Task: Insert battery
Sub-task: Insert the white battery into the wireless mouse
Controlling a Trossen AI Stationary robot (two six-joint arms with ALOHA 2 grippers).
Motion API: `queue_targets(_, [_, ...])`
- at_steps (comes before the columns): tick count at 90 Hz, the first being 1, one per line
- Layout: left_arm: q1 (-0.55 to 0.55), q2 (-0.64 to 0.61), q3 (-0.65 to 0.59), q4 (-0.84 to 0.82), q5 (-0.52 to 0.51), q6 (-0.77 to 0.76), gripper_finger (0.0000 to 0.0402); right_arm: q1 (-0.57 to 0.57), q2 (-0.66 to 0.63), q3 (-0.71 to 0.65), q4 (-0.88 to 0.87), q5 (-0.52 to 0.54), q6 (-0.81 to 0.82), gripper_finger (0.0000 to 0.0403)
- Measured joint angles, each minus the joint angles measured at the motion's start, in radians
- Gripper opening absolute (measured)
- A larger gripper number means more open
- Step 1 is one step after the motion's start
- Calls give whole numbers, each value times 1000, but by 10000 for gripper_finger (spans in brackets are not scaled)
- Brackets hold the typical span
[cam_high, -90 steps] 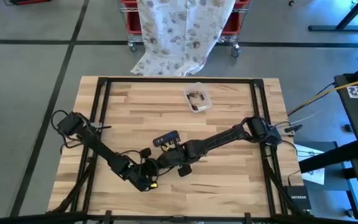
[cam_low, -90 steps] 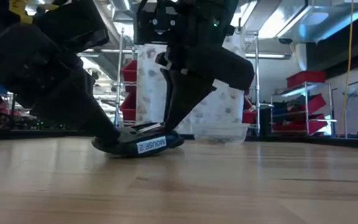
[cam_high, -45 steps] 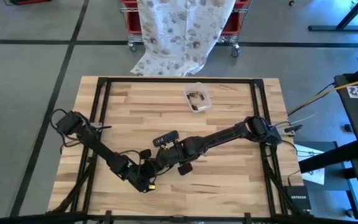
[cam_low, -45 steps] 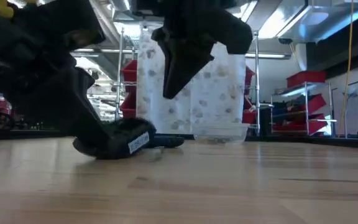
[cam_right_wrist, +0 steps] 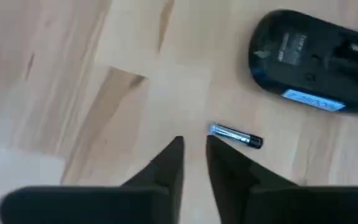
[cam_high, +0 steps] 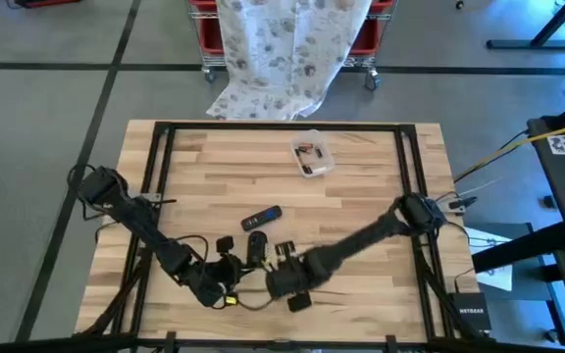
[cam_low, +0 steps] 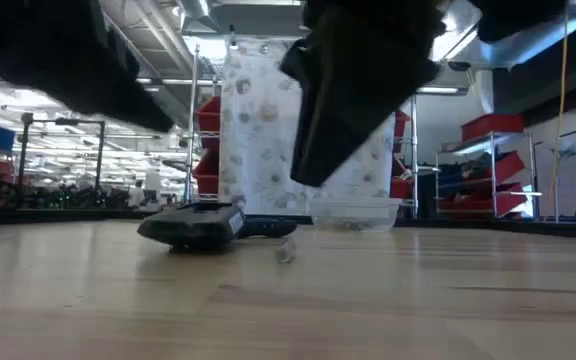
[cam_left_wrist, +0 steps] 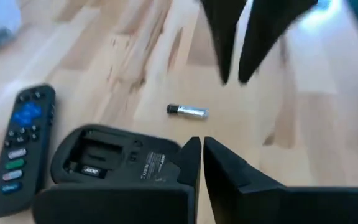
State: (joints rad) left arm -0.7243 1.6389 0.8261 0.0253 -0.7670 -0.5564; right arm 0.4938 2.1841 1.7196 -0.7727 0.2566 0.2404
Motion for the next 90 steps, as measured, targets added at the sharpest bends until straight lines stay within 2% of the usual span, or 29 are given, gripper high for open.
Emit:
queue_targets(11, [-21, -21, 0, -102, -3, -47, 1, 70, -1, -57, 29, 204, 171, 145])
queue_targets(17, [-31, -22, 0, -193, -3, -118, 1, 107, -1, -103, 10, 246, 125, 172])
queue_targets(24, [-39, -21, 0, -290, -2, -207, 1, 138, -7, -146, -30, 228, -19, 192])
queue_targets(30, [-50, -21, 0, -359, -2, -268, 1, 138, -32, -167, -19, 154, -96, 200])
queue_targets(38, [-56, -21, 0, -398, -3, -307, 1, 86, -81, -201, 41, 78, -196, 201])
queue_targets(45, [-61, -21, 0, -403, 1, -323, 1, 31, -115, -246, 118, 41, -218, 197])
queue_targets(52, [-61, -21, 0, -403, 2, -332, 1, -15, -149, -317, 261, 39, -136, 193])
queue_targets(65, [-69, -20, 0, -405, 3, -360, 1, -32, -154, -426, 563, 58, 177, 189])
queue_targets(72, [-78, -20, 0, -402, 2, -372, 1, 14, -134, -452, 694, 186, 298, 189])
queue_targets(85, [-102, -20, 0, -404, -3, -403, 1, 137, -86, -454, 762, 648, 513, 188])
queue_targets(90, [-109, -20, 0, -405, -7, -410, 1, 174, -61, -450, 751, 785, 599, 188])
